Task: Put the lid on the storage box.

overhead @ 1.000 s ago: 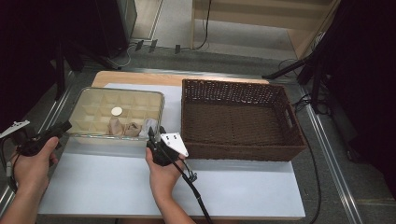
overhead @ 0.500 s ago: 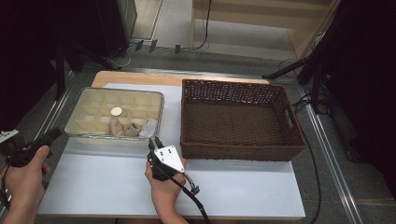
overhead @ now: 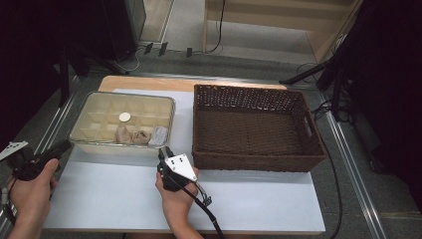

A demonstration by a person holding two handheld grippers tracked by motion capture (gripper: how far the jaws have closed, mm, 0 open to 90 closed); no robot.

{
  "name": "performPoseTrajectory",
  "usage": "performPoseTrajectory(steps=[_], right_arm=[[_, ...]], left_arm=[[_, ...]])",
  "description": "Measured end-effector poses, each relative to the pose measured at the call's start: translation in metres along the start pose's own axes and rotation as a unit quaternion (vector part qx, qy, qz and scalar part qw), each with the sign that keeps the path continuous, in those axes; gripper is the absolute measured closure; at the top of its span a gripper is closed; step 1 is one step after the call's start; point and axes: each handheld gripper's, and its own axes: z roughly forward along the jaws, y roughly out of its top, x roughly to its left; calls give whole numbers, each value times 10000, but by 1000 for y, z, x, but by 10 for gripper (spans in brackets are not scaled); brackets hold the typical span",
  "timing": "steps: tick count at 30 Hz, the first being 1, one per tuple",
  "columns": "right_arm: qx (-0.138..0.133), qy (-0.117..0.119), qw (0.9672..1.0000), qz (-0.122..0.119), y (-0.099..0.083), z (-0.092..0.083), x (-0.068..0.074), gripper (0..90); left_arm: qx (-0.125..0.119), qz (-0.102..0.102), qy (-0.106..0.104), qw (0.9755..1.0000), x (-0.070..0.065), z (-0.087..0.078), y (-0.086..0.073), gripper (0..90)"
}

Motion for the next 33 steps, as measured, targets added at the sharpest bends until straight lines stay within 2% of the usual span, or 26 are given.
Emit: performPoseTrajectory(steps=[2,4,9,10,12,15,16,18,21,24,25,26,28,30,33], right_arm=[[-116,-97,9999,35,3,-3,-1,768],[-278,-93,9995,90,9,-5,-1,775],[-318,-37,9993,187,24,6,2,773],[-296,-24,9993,208,26,10,4,765],[-222,-105,9995,193,28,16,5,742],[-117,-450,9988,175,25,22,5,654],[-121,-485,9986,160,23,24,4,653],[-119,-493,9987,60,22,23,4,719],[-73,-509,9985,200,23,20,3,759],[-77,-496,9987,128,21,17,4,756],[-79,-460,9989,94,21,16,4,726],[-68,-332,9993,139,22,16,3,681],[-22,-176,9995,248,23,13,0,645],[-41,-88,9997,218,24,8,-2,613],[23,72,9998,183,23,0,-6,517]], left_arm=[[-109,3,-5,9999,-1,-3,1,758],[-228,35,-1,9997,-2,-4,3,733],[-354,66,-51,9993,-5,4,12,668],[-336,86,-18,9994,-5,6,14,652],[-293,-10,-11,9996,-3,12,17,638],[-102,27,67,9999,-1,20,17,629],[-43,66,40,10000,0,22,16,637],[-81,103,-76,9999,1,21,13,665],[-93,93,-94,9999,1,17,11,685],[-49,89,-106,9999,2,16,11,681],[-29,118,-98,9999,1,15,12,674],[-19,163,-89,9998,1,14,12,661],[-36,287,-131,9995,-2,11,10,613],[-23,387,-229,9990,-6,7,6,546],[-5,362,-500,9981,-13,-2,-6,495]])
